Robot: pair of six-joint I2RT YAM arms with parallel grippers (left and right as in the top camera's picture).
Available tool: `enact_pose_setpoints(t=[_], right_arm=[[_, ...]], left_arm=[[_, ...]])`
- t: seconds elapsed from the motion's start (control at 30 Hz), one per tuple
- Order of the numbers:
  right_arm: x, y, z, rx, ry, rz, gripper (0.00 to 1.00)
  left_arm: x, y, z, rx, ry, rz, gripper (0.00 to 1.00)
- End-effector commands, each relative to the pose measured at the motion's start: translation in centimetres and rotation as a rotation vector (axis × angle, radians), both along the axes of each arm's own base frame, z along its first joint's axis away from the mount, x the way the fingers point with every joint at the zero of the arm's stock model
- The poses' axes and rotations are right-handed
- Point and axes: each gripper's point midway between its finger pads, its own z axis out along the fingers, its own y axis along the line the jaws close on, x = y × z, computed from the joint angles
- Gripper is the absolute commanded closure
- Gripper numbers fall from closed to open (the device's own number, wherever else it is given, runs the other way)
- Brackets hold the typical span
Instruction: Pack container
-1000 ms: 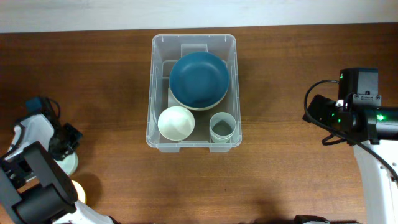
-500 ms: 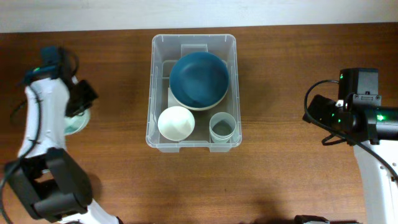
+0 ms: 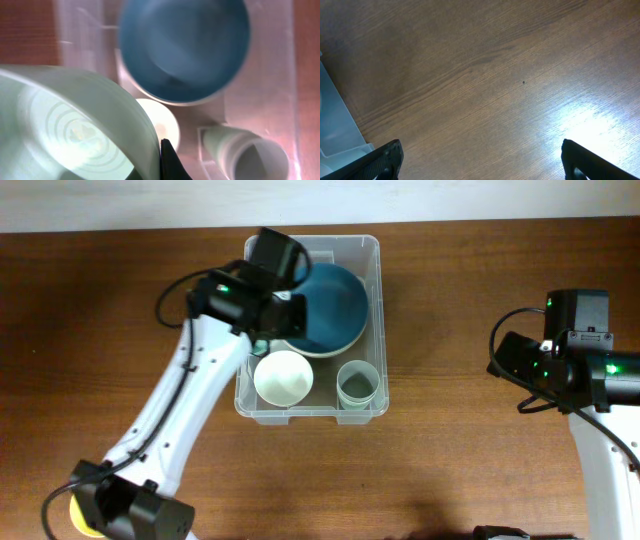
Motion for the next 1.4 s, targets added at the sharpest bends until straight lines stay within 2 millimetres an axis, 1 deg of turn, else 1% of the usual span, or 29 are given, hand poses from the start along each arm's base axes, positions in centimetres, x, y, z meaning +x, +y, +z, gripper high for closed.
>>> enact_pose_setpoints(t=[0.0,0.13,0.3,0.43,0.5,0.6,0.7,0.77,0.87,0.9,0.93,1.0,1.13,1.23,1.33,1.37], right_arm=[[0.1,-0.3,-0.2,-0.013,0.009,-0.009,0.03],[0.2,-0.3,-0.5,-0.009,0.02,-0.008,0.03],[0.3,-0.3,-0.9,-0.007,0.037,-0.008,0.04],[0.3,-0.3,-0.9,-0.007,0.039,-0.008,0.04],[0.3,-0.3,-1.0,-0.007,0.039,-0.008,0.03],[0.3,-0.3,-1.0,-0.007,0.04,-0.008,0.03],[0.2,-0.3,-1.0,-0.007,0.043,-0.008,0.03],[0.2,-0.3,-1.0,-0.007,0.044,-0.008,0.03],[0.2,-0.3,-1.0,-0.007,0.044,-0.008,0.03],[0.2,-0.3,-1.0,-0.007,0.044,-0.008,0.03],[0.2,-0.3,-1.0,-0.007,0.044,-0.008,0.03],[0.2,-0.3,-1.0,-0.007,0.044,-0.008,0.03],[0.2,-0.3,-1.0,-0.007,0.044,-0.008,0.03],[0.2,-0.3,-1.0,-0.007,0.043,-0.008,0.04],[0.2,-0.3,-1.0,-0.007,0.043,-0.008,0.04],[0.2,-0.3,-1.0,-0.007,0.042,-0.008,0.04]], left_arm=[[-0.6,-1.2,-3.2,0.033,0.079,-0.022,0.99],[-1.8,-3.4,-7.1,0.014,0.206,-0.078,0.99],[-2.9,-4.9,-11.6,0.036,0.334,-0.11,1.0],[-4.0,-5.2,-14.1,0.068,0.416,-0.122,0.99],[-4.2,-5.1,-14.7,0.079,0.435,-0.12,0.95],[-4.2,-4.8,-14.8,0.086,0.441,-0.114,0.89],[-4.1,-4.4,-14.7,0.086,0.443,-0.107,0.71],[-3.9,-3.4,-14.4,0.116,0.441,-0.087,0.64],[-3.3,-1.8,-13.0,0.16,0.428,-0.053,0.62],[-2.9,-0.9,-11.7,0.173,0.406,-0.026,0.61],[-2.7,-0.5,-10.9,0.173,0.389,-0.015,0.61],[-2.0,0.3,-8.4,0.16,0.331,0.007,0.61],[-0.9,2.8,-2.5,0.117,0.167,0.1,0.61],[-1.1,4.9,1.4,0.089,0.061,0.15,0.61],[-1.6,6.4,4.2,0.057,-0.011,0.182,0.61],[-1.7,6.6,4.8,0.05,-0.027,0.188,0.61]])
